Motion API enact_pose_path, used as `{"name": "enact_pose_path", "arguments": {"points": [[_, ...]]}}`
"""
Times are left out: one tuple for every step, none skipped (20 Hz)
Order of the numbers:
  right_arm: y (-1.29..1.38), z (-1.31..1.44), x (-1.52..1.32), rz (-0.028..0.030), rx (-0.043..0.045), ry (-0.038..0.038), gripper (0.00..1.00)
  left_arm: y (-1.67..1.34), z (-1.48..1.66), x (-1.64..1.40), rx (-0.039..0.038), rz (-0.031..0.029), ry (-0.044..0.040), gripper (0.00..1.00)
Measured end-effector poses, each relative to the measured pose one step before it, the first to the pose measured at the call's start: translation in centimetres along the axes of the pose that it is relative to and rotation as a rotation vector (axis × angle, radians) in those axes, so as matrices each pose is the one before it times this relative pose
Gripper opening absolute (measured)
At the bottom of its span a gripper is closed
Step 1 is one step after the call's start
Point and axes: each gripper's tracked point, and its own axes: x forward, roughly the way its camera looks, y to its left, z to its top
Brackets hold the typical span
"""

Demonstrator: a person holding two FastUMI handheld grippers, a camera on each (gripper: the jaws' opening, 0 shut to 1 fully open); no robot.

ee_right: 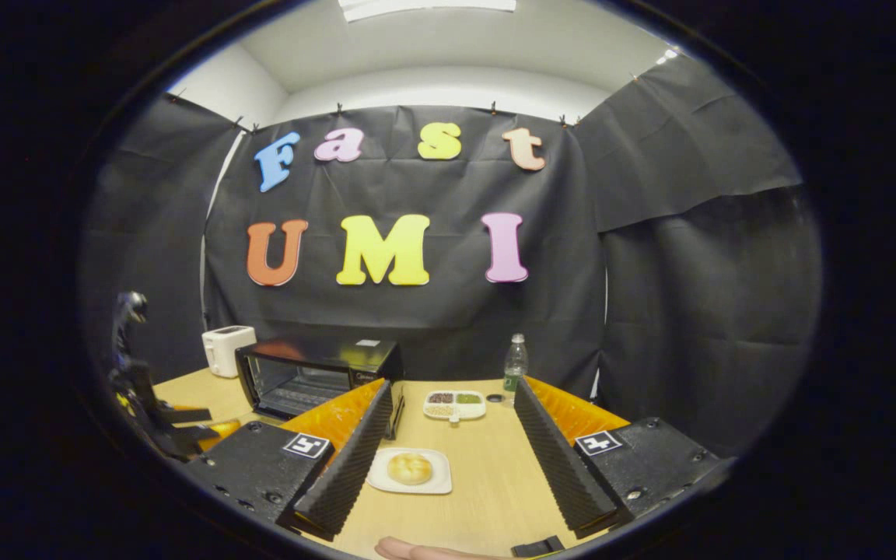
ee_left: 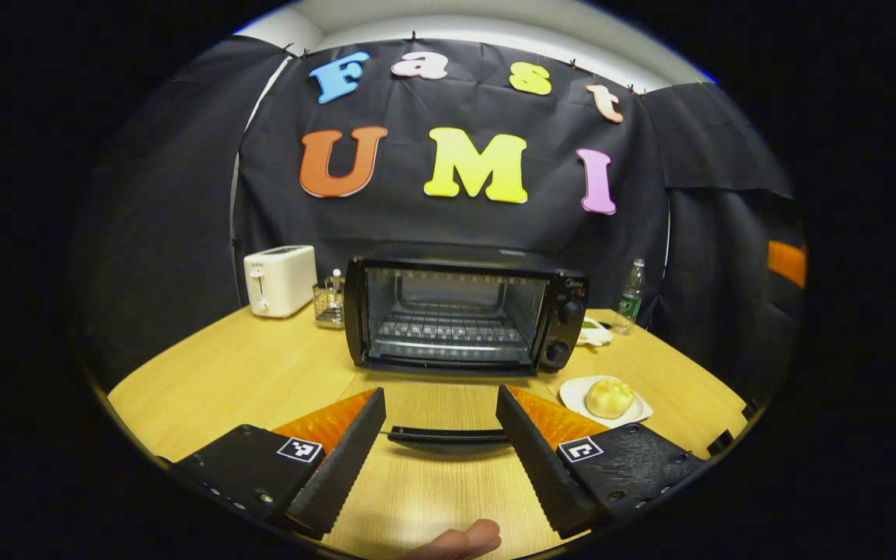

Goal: Open the electric oven with the left hand, put the food in, and close the electric oven.

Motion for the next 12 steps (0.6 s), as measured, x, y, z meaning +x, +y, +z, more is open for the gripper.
{"name": "enact_pose_path", "arguments": {"points": [[0.285,-0.79,0.66,0.00165,-0.0037,0.01613,0.96,0.145,1.502,-0.86,0.00958,0.00448,-0.02419,0.94],[0.256,-0.689,0.582,0.00279,-0.00344,0.01824,0.96,0.212,1.312,-0.773,0.01338,0.00763,-0.02094,0.94],[0.341,-0.801,0.732,0.00417,-0.00019,0.01606,0.96,0.213,1.375,-0.846,0.01268,0.00899,-0.02049,0.94],[0.452,-0.823,0.736,0.01041,-0.00354,0.02571,0.96,0.265,1.239,-0.731,0.0054,0.00799,-0.01793,0.94],[0.518,-1.028,0.81,0.01077,-0.00257,0.02577,0.96,0.108,1.305,-0.805,-0.00147,0.00522,-0.01691,0.91],[0.511,-0.777,0.772,0.01383,-0.00674,0.0235,0.97,-0.05,1.241,-0.849,-0.00473,0.00081,-0.02056,0.94],[0.548,-0.956,0.9,0.01296,-0.01348,0.02368,0.97,-0.122,1.296,-0.907,-0.00435,-0.00454,-0.02201,0.94],[0.383,-1.01,0.924,0.00755,-0.01654,0.02605,0.97,-0.102,1.109,-0.907,-0.0004,-0.00317,-0.02041,0.94],[0.333,-1.187,0.915,0.00552,-0.01425,0.02531,0.97,0.096,1.158,-0.832,0.00392,0.00187,-0.02369,0.94],[0.344,-1.101,0.855,0.00309,-0.00938,0.02786,0.97,-0.152,1.059,-0.945,0.00951,-0.00413,-0.0207,0.94],[0.32,-1.263,1.052,0.00557,-0.00294,0.02969,0.97,-0.084,0.728,-0.743,0.01296,-0.00285,-0.01115,0.94],[0.458,-1.196,1.059,0.00813,0.0016,0.03282,0.97,0.227,0.443,-0.804,0.0095,0.00614,-0.00536,0.94]]}}
